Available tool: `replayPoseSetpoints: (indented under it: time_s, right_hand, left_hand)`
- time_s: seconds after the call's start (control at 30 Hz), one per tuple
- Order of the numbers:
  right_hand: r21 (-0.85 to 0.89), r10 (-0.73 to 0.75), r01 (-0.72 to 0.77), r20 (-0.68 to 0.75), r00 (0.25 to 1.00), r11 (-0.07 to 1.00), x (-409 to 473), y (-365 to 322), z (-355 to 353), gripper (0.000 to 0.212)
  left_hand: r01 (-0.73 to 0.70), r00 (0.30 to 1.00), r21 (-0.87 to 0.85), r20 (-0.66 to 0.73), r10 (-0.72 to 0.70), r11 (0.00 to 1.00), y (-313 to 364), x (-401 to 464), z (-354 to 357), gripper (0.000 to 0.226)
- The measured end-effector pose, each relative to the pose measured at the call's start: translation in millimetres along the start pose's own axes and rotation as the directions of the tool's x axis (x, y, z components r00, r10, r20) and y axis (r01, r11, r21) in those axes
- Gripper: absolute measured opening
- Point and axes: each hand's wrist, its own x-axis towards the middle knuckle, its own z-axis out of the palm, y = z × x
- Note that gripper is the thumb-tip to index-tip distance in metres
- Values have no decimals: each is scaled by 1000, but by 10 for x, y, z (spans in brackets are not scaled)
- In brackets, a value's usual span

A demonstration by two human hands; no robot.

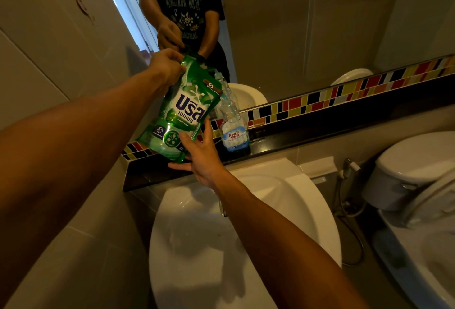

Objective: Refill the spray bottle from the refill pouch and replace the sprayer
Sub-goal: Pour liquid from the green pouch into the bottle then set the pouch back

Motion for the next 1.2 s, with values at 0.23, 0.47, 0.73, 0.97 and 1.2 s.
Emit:
replayPoseSetpoints:
  time_s: [0.23, 0.47, 0.73, 0.97, 1.2]
  right_hand:
    - [-81, 11, -13, -31, 999, 997, 18, 25, -105, 71]
    - [-198, 24, -41, -86, 996, 979, -18, 16, -305, 86]
    - [-349, -60, 30, -73, 996, 937, -68, -21, -586, 93]
    - [-448, -60, 28, -56, 997, 894, -102, 0, -841, 92]
    - [-573, -67, 5, -88, 994, 820, -122, 46, -1004, 92]
  left_hand:
    - [-20, 1000, -15, -10, 20, 1000, -93, -21, 36, 33]
    - [-13, 1000, -84, -29, 10, 996, -283, -96, 124, 27]
    - [51, 995, -276, -67, -73, 960, -635, -149, 217, 22]
    - [100, 987, -438, -68, -144, 893, -1015, -199, 362, 19]
    - [127, 982, -569, -44, -185, 813, -1280, -360, 470, 17]
